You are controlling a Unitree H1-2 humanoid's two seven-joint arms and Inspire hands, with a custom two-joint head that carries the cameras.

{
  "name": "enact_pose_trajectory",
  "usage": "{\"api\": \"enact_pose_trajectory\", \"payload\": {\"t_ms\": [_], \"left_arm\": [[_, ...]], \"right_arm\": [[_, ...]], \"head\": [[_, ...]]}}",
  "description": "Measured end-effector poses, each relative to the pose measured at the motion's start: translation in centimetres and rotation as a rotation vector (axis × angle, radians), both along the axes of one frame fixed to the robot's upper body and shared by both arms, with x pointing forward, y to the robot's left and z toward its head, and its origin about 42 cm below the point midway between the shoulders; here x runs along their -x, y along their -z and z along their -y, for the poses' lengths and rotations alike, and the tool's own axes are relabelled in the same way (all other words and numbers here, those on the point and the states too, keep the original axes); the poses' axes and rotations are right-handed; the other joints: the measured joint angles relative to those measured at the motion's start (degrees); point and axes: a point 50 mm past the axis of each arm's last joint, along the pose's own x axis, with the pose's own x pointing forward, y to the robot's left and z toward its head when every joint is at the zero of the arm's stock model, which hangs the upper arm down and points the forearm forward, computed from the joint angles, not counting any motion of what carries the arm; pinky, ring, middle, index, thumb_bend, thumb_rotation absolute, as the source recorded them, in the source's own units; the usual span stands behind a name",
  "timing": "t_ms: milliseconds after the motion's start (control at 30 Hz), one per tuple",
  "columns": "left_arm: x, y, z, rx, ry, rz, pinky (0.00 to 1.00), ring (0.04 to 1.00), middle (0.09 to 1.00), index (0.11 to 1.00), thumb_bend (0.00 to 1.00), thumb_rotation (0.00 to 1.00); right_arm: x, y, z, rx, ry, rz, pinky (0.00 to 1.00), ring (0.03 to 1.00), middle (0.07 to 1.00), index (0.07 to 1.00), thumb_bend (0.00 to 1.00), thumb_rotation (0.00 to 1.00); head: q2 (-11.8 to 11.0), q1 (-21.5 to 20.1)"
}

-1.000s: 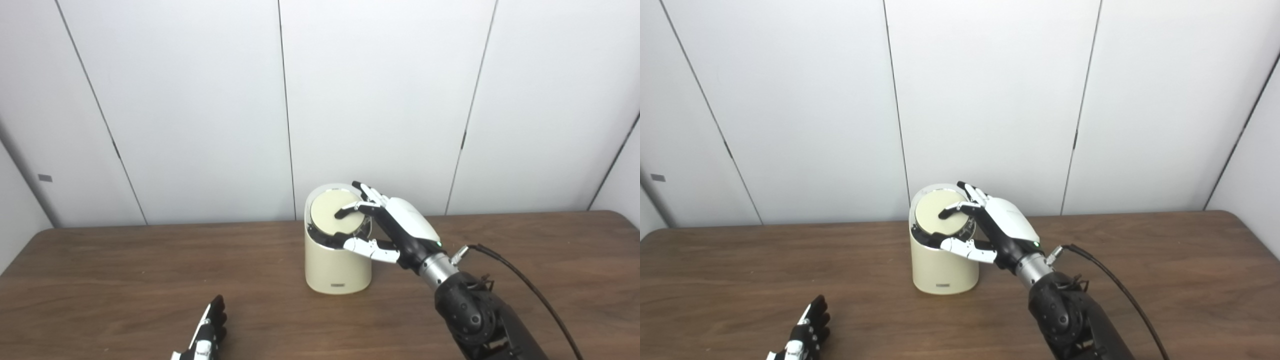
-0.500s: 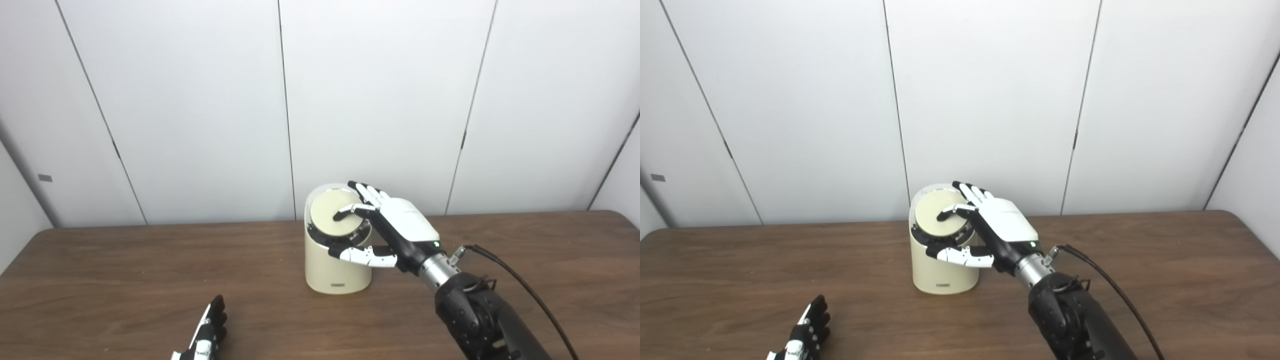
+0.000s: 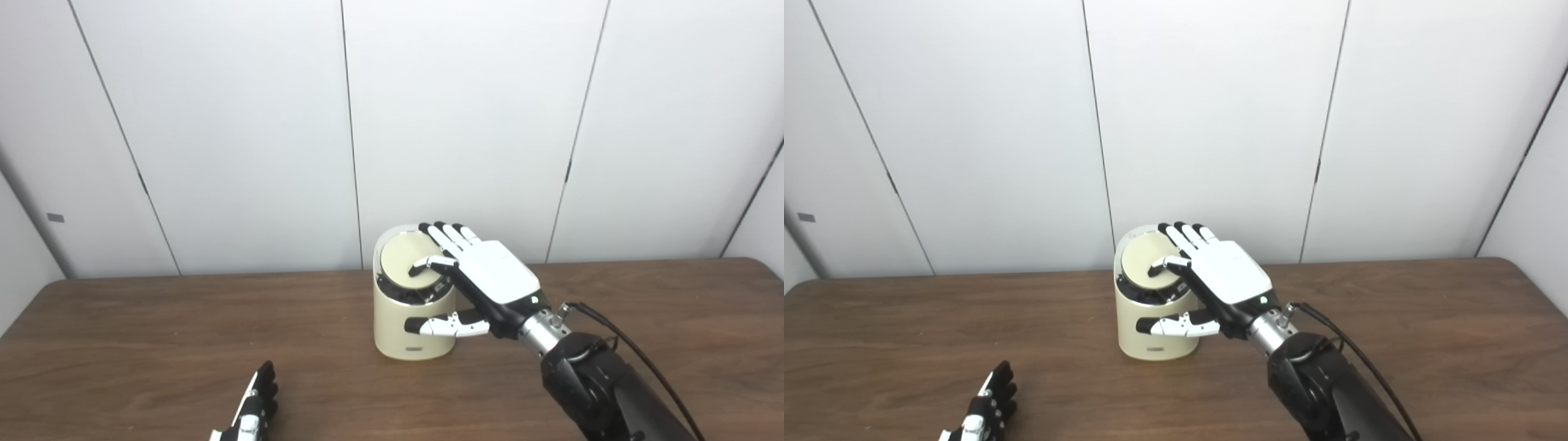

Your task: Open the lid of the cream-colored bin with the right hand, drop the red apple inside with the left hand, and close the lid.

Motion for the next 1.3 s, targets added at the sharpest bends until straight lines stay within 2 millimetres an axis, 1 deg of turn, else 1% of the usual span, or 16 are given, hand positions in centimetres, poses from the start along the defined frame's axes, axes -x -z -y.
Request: {"api": "enact_pose_trajectory", "payload": {"t_ms": [200,733,1000,1100,1233,1300], "left_arm": [[0.00,-0.01,0.01,0.001,-0.001,0.000,1.00,1.000,1.000,1.000,0.63,1.00],[-0.01,-0.01,0.17,0.007,-0.008,0.001,1.00,1.000,1.000,1.000,0.63,1.00],[0.00,-0.01,0.23,0.011,-0.011,0.002,1.00,1.000,1.000,1.000,0.64,1.00],[-0.01,-0.02,0.25,0.011,-0.011,0.001,1.00,1.000,1.000,1.000,0.64,1.00],[0.00,-0.03,0.30,0.013,-0.013,0.001,1.00,1.000,1.000,1.000,0.64,1.00],[0.00,-0.05,0.33,0.015,-0.016,0.000,1.00,1.000,1.000,1.000,0.64,1.00]], "right_arm": [[0.11,-0.06,-0.11,0.032,0.005,0.023,1.00,1.000,1.000,0.705,0.56,0.95],[0.18,-0.11,-0.07,0.072,-0.003,0.050,1.00,1.000,1.000,0.705,0.56,0.94],[-0.01,-0.18,-0.16,0.101,0.008,0.041,1.00,1.000,1.000,0.700,0.58,0.99],[-0.26,-0.34,-0.34,0.124,0.011,0.039,1.00,1.000,1.000,0.683,0.58,1.00],[-0.52,-0.50,-0.45,0.131,0.012,0.040,1.00,1.000,1.000,0.677,0.59,0.97],[-0.61,-0.48,-0.48,0.132,0.012,0.038,1.00,1.000,1.000,0.678,0.59,0.97]], "head": [[-0.2,0.0],[0.6,0.5],[0.9,0.8],[1.1,1.0],[1.2,1.1],[1.4,1.2]]}}
